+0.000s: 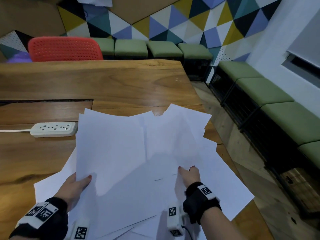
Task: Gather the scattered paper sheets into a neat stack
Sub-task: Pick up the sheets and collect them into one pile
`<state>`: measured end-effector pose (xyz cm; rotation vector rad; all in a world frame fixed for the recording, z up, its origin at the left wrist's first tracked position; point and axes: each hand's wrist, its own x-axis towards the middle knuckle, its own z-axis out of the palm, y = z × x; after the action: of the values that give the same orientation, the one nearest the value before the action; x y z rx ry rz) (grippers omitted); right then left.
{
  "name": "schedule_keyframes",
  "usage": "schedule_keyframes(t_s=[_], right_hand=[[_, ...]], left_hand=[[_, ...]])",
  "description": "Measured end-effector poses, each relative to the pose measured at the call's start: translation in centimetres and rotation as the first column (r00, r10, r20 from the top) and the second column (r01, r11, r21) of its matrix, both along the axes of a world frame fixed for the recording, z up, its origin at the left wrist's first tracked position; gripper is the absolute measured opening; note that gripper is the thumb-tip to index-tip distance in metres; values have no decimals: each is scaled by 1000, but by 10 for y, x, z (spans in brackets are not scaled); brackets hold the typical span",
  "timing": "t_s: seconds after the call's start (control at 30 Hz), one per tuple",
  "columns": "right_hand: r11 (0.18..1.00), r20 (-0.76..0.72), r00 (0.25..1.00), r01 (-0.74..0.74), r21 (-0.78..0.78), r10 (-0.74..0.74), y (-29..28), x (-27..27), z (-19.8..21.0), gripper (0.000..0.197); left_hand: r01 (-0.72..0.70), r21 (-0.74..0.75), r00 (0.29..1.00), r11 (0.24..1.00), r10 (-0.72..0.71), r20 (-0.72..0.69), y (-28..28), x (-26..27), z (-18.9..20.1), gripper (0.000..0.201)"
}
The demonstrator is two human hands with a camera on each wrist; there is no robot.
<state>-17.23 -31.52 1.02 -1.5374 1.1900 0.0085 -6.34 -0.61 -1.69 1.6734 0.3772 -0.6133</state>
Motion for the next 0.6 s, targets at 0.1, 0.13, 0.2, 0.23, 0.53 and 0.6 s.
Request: schedule_keyframes(t_s=[0.1, 0.13, 0.2, 0.23, 0.53, 0.6], right_hand=[[995, 94, 992, 84, -62, -78, -14, -5, 1, 19], [992, 105, 990, 105, -76, -96, -19, -6, 3, 11], [988, 128, 985, 130, -83, -119, -24, -10, 13, 12], [987, 129, 984, 135, -84, -124, -26, -11, 17, 19], [924, 209, 923, 356, -140, -324, -39, -17, 35, 31], [902, 263, 900, 397, -169, -347, -44, -15, 47, 32]], left_hand=[[2, 16, 1000, 1000, -2, 10, 4, 1, 1, 31], [-6, 17, 1000, 1000, 6, 10, 5, 1, 1, 31], [-20, 16, 1000, 1000, 20, 13, 9, 2, 1, 33], [-25, 17, 1000, 1000, 25, 13, 9, 2, 0, 34], [-35, -5, 999, 999, 35, 15, 12, -1, 2, 27], [-43, 15, 999, 999, 43, 7, 14, 0, 1, 29]])
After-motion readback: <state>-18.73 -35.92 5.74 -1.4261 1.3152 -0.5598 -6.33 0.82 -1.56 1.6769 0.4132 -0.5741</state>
